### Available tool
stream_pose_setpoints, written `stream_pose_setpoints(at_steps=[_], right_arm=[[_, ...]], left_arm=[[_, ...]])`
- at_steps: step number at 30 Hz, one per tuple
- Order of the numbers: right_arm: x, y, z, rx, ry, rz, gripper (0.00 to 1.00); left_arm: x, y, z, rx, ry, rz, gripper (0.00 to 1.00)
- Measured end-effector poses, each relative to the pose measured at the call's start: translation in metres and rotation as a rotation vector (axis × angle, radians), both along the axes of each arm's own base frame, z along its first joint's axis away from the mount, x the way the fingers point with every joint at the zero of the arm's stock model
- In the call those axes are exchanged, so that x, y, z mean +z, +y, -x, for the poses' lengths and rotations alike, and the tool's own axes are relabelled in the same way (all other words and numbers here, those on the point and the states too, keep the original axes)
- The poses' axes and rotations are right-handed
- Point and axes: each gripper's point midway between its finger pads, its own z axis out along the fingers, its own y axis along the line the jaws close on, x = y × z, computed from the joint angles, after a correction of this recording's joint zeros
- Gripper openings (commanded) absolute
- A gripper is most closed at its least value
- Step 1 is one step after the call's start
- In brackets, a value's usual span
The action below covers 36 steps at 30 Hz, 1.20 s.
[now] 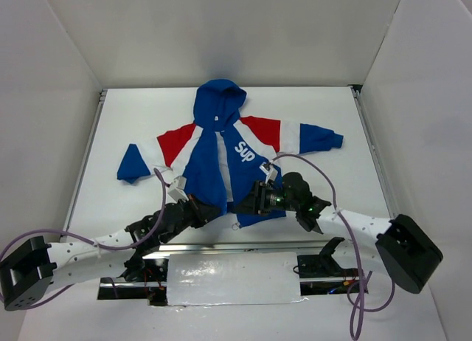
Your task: Zip up the jacket
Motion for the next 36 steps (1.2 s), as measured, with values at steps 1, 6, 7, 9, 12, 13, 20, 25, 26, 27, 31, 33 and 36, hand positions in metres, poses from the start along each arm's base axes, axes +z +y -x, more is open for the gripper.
stream_pose_setpoints(at_steps=[1,6,7,9,12,13,20,25,26,27,31,33,36], right_arm=[[0.000,0.005,0.001,0.009,0.004,-0.014,0.57],[-0.003,0.022,-0.001,0.029,0.016,-0.050,0.52],[-0.004,0.024,-0.001,0.032,0.024,-0.050,0.51],[-0.005,0.030,-0.004,0.035,0.030,-0.057,0.49],[-0.008,0.036,-0.009,0.034,0.037,-0.059,0.44],[-0.008,0.037,-0.010,0.033,0.036,-0.061,0.42],[-0.001,0.041,-0.014,0.031,0.021,-0.084,0.41],[0.010,0.048,-0.021,0.033,-0.010,-0.100,0.32],[0.010,0.049,-0.023,0.034,-0.012,-0.101,0.27],[0.010,0.049,-0.023,0.035,-0.016,-0.099,0.19],[0.009,0.050,-0.025,0.037,-0.016,-0.089,0.00],[0.009,0.051,-0.025,0.038,-0.017,-0.087,0.00],[0.009,0.051,-0.026,0.040,-0.025,-0.084,0.00]], left_arm=[[0.001,0.000,0.001,-0.003,-0.004,0.009,0.00],[0.006,-0.003,0.002,-0.022,-0.018,0.038,0.00],[0.008,-0.004,0.002,-0.024,-0.022,0.046,0.00],[0.012,-0.005,0.003,-0.031,-0.030,0.062,0.00],[0.014,-0.005,0.004,-0.039,-0.039,0.073,0.00],[0.014,-0.005,0.004,-0.042,-0.041,0.073,0.00],[0.016,-0.007,0.006,-0.061,-0.052,0.075,0.00],[0.013,-0.007,0.009,-0.073,-0.051,0.076,0.00],[0.012,-0.007,0.009,-0.074,-0.051,0.076,0.00],[0.011,-0.007,0.009,-0.074,-0.050,0.076,0.00],[0.012,-0.005,0.010,-0.075,-0.055,0.082,0.05],[0.014,-0.005,0.010,-0.076,-0.062,0.083,0.20],[0.015,-0.004,0.011,-0.086,-0.079,0.077,0.88]])
